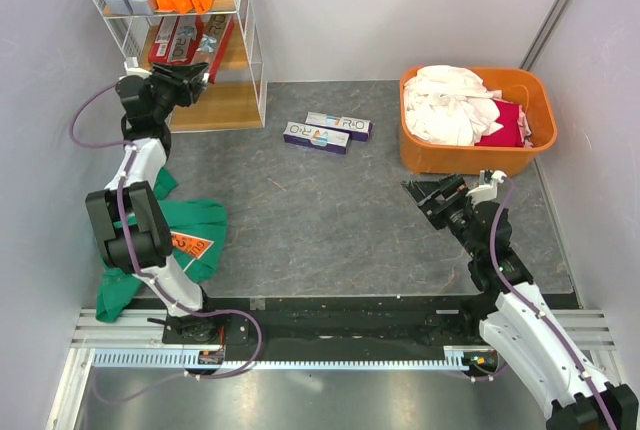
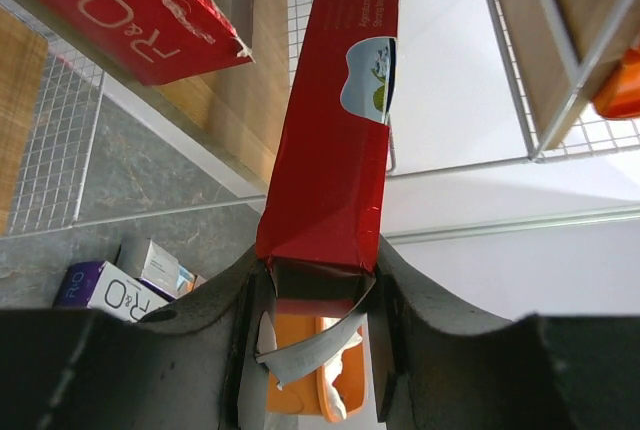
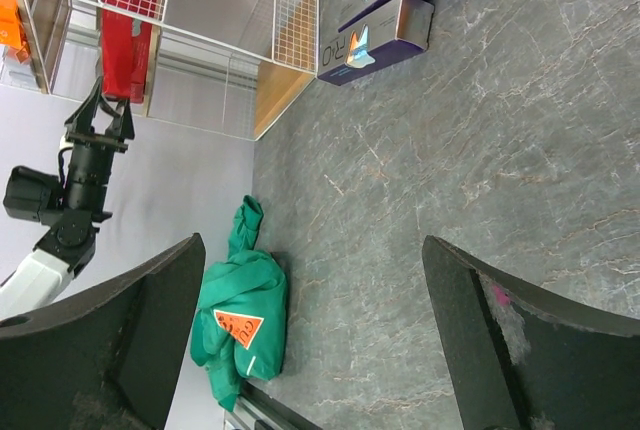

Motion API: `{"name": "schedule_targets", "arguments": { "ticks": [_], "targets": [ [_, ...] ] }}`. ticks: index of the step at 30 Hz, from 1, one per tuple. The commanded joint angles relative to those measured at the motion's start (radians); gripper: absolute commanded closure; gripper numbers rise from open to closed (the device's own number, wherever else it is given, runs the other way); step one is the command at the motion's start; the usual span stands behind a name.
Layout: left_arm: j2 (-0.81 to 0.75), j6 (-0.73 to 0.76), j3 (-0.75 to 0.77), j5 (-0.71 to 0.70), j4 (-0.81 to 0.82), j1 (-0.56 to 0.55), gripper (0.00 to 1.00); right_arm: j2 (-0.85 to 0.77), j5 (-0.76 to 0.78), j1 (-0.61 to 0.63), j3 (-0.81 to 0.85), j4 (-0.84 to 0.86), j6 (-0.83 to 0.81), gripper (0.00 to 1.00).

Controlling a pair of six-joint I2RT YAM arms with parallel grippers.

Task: Place and organize the toothpastes onto the shelf
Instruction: Place the toothpaste on the shelf.

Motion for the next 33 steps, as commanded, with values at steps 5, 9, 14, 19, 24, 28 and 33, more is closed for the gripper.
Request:
{"name": "schedule_targets", "arguments": {
  "ticks": [5,9,14,19,24,28,33],
  "targets": [
    [0.017,-0.061,0.059,-0.170,0.016,-0.039,0.60,-0.034,-0.002,-0.005,0.016,-0.020,-0.030,0.02],
    [0.045,-0.075,0.096,-0.204,0.001,-0.048,0.59,-0.031,-0.010,-0.004,0.019,-0.023,-0.036,0.02],
    [0.104,-0.115,0.164,-0.202,-0.020,-0.054,0.56,-0.035,-0.014,-0.007,0.019,-0.031,-0.042,0.02],
    [0.150,-0.124,0.210,-0.222,-0.048,-0.065,0.52,-0.032,-0.028,-0.007,0.019,-0.039,-0.050,0.02],
    [0.169,-0.101,0.234,-0.230,-0.053,-0.077,0.40,-0.039,-0.033,-0.007,0.022,-0.052,-0.060,0.02],
    [0.146,-0.052,0.212,-0.199,-0.048,-0.082,0.00,-0.039,-0.033,-0.007,0.019,-0.057,-0.062,0.02],
    [0.063,-0.003,0.127,-0.175,-0.048,-0.087,0.00,-0.032,-0.031,-0.008,0.018,-0.057,-0.063,0.02]
  ]
}}
